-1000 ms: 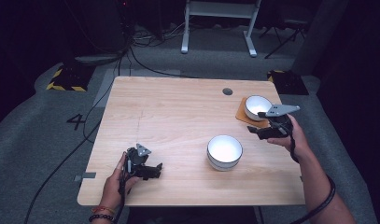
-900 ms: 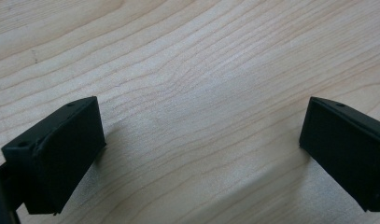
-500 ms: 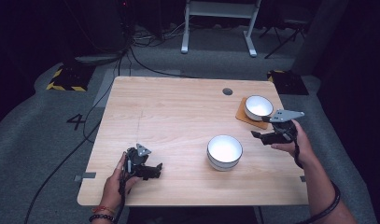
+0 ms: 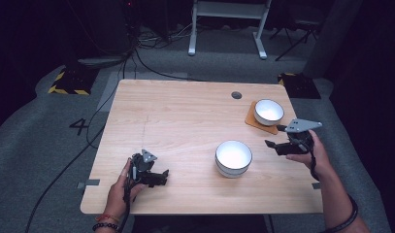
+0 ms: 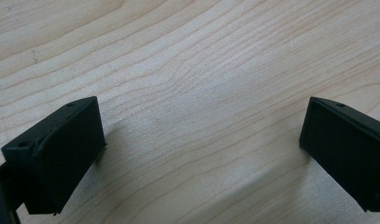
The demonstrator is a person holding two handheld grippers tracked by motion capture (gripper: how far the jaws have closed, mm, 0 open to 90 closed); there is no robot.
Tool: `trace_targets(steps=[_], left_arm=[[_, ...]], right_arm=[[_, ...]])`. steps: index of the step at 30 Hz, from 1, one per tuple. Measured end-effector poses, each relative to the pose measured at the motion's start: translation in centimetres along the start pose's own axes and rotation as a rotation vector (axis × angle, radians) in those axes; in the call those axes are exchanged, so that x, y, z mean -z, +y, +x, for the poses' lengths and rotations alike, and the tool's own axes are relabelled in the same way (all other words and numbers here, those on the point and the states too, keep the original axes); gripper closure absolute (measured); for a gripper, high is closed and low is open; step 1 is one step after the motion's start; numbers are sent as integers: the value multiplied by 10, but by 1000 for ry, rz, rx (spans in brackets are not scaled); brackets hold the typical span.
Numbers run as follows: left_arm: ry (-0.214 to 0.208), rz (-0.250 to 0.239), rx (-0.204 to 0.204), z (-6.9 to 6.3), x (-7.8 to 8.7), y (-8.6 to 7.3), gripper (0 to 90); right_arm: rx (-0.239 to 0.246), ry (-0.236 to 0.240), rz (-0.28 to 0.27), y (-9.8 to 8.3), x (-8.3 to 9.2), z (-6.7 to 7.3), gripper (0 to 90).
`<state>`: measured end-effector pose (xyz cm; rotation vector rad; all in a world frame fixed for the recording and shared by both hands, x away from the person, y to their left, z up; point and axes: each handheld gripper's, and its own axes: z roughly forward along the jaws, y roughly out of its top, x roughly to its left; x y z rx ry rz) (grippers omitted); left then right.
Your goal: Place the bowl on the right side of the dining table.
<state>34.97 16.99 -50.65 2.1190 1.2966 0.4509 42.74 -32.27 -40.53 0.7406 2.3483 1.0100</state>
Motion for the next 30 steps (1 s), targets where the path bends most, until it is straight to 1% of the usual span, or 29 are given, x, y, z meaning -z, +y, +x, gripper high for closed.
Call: trace_targets(steps=[9, 11, 14, 17, 20, 24, 25, 26, 28, 29, 30], left_arm=[[-1, -1, 0, 0, 0, 0, 1], [-1, 0, 0, 0, 0, 0, 1], [-1, 0, 0, 0, 0, 0, 1], [-1, 0, 0, 0, 0, 0, 1], [0, 0, 0, 0, 0, 0, 1], [-1, 0, 0, 0, 0, 0, 1], [-1, 0, 1, 0, 0, 0, 1], [-1, -1, 1, 0, 0, 0, 1], [-1, -1, 0, 0, 0, 0, 1], [-1, -1, 1, 0, 0, 0, 1], [-1, -1, 0, 0, 0, 0, 1]], right_arm=[[2, 7, 25, -11, -1, 4, 231], [2, 12, 24, -15, -1, 4, 229], [-8, 20, 42, -21, -3, 5, 227], [-4, 12, 53, -27, -5, 5, 226], [-1, 16, 64, -32, -7, 5, 226], [-2, 6, 96, -38, -10, 7, 226], [3, 8, 97, -40, -11, 7, 225], [-6, 12, 101, -40, -11, 8, 226], [13, 13, 101, -42, -12, 8, 226], [5, 14, 106, -42, -12, 9, 225], [7, 12, 105, -43, -13, 10, 226]])
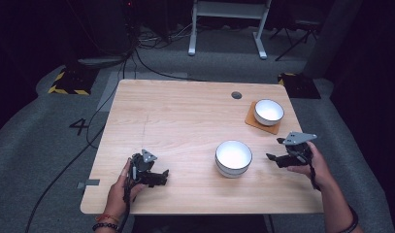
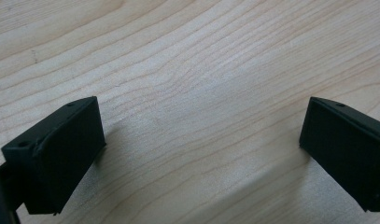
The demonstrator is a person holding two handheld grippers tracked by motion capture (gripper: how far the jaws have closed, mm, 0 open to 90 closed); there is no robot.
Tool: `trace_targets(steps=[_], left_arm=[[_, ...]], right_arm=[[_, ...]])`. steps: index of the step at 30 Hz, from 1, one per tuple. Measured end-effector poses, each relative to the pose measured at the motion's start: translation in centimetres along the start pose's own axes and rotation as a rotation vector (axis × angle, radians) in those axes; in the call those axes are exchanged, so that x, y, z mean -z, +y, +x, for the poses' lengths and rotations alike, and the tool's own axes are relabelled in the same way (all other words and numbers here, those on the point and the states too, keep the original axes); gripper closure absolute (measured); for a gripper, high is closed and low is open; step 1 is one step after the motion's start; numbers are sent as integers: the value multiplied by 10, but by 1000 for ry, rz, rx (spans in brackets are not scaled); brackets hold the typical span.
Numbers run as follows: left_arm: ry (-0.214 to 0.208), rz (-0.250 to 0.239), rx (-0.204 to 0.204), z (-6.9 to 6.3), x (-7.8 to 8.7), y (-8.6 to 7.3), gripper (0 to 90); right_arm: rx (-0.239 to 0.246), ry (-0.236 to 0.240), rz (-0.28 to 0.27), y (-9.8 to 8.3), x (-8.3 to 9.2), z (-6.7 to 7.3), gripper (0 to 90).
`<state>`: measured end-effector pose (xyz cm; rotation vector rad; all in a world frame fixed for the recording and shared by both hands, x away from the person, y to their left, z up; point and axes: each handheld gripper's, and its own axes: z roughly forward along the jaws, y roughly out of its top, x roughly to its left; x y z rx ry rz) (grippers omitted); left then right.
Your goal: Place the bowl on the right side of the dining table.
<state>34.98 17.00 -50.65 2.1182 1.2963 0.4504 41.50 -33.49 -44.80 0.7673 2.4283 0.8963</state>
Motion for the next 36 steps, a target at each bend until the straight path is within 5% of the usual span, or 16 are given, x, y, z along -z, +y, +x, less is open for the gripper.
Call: trace_targets(steps=[13, 36], left_arm=[[1, 0, 0, 0, 0, 0, 1], [0, 0, 0, 0, 0, 0, 1]], right_arm=[[-11, 16, 20, -14, -4, 5, 227], [-119, 35, 16, -51, -3, 14, 209]])
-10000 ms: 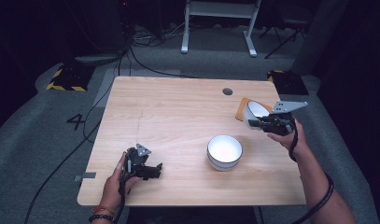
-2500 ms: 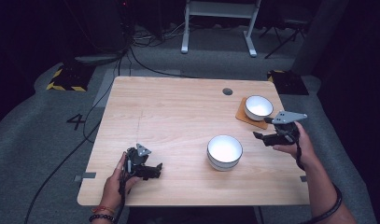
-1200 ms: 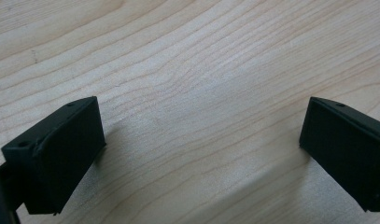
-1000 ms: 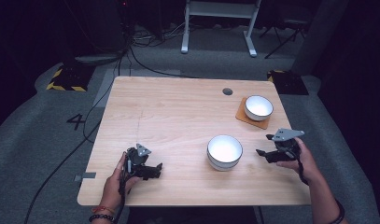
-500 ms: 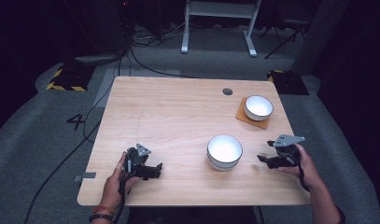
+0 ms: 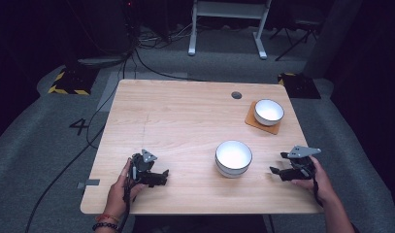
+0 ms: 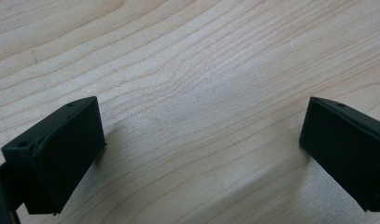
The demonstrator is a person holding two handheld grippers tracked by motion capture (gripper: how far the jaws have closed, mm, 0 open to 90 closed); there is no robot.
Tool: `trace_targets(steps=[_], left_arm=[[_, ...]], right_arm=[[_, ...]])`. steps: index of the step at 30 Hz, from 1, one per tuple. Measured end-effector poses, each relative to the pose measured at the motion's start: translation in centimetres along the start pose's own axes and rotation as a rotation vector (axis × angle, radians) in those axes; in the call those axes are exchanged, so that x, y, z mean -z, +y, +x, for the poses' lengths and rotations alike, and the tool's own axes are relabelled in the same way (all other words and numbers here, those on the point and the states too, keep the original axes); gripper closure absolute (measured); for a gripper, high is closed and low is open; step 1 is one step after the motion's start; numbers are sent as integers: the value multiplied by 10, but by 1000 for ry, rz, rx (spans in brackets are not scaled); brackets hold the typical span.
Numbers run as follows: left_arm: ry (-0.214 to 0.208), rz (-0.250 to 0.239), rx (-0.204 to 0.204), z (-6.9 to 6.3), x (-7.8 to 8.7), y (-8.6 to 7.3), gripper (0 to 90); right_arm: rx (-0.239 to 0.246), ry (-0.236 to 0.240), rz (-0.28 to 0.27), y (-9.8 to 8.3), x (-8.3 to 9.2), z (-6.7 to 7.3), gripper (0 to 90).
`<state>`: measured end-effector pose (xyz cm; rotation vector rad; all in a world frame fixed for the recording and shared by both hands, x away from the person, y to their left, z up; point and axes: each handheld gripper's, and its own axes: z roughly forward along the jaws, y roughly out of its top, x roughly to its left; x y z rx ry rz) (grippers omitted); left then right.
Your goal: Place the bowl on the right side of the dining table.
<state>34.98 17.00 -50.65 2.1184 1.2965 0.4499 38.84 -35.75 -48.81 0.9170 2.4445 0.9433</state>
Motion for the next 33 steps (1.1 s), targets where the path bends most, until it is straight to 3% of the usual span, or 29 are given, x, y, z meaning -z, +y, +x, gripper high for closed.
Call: trace_targets(steps=[17, 33], left_arm=[[0, 0, 0, 0, 0, 0, 1], [2, 2, -1, 0, 0, 0, 0]], right_arm=[[-118, -5, -47, -29, 6, -2, 180], [-120, -8, -48, -30, 6, -3, 168]])
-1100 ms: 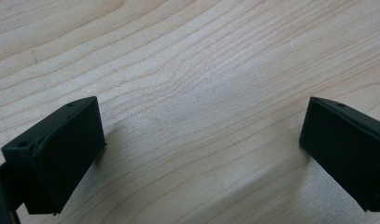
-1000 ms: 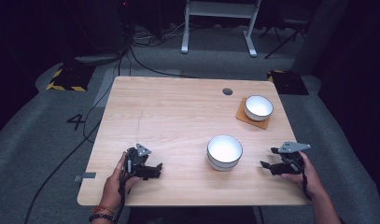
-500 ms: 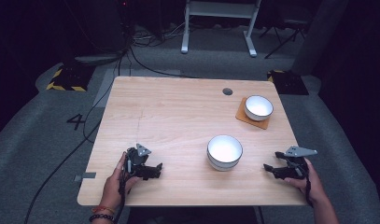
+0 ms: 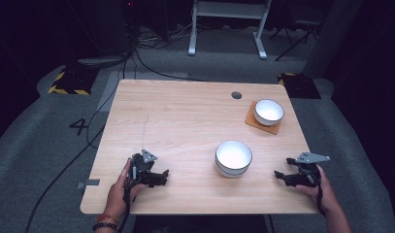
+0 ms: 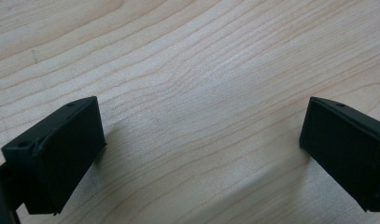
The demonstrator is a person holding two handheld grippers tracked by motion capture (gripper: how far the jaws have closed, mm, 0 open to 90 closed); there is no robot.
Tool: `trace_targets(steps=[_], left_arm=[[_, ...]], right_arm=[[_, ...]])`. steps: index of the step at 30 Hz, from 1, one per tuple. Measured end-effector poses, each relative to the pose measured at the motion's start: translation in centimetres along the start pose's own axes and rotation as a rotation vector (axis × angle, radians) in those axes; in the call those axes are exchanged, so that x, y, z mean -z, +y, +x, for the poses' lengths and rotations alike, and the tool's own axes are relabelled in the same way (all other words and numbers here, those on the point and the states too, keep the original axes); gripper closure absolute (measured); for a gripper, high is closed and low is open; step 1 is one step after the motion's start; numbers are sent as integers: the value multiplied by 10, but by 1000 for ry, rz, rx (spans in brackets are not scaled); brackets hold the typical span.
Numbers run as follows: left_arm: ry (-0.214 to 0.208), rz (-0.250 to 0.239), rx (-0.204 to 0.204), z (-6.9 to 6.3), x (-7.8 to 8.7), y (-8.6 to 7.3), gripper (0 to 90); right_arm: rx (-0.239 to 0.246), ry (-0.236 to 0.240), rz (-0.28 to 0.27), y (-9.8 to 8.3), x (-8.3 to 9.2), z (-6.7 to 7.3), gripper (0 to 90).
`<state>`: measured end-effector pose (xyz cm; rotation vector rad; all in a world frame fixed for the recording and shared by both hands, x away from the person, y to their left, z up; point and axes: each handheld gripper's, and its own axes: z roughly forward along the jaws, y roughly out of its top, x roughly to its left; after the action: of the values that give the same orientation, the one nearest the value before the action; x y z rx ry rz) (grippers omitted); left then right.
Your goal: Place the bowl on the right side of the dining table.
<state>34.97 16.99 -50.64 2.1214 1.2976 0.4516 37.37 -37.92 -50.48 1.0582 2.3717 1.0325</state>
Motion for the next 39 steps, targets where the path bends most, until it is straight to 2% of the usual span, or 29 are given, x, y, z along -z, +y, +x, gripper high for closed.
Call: trace_targets(steps=[39], left_arm=[[-7, 4, -5, 1, 0, 1, 0]], right_arm=[[2, 3, -1, 0, 0, 0, 175]])
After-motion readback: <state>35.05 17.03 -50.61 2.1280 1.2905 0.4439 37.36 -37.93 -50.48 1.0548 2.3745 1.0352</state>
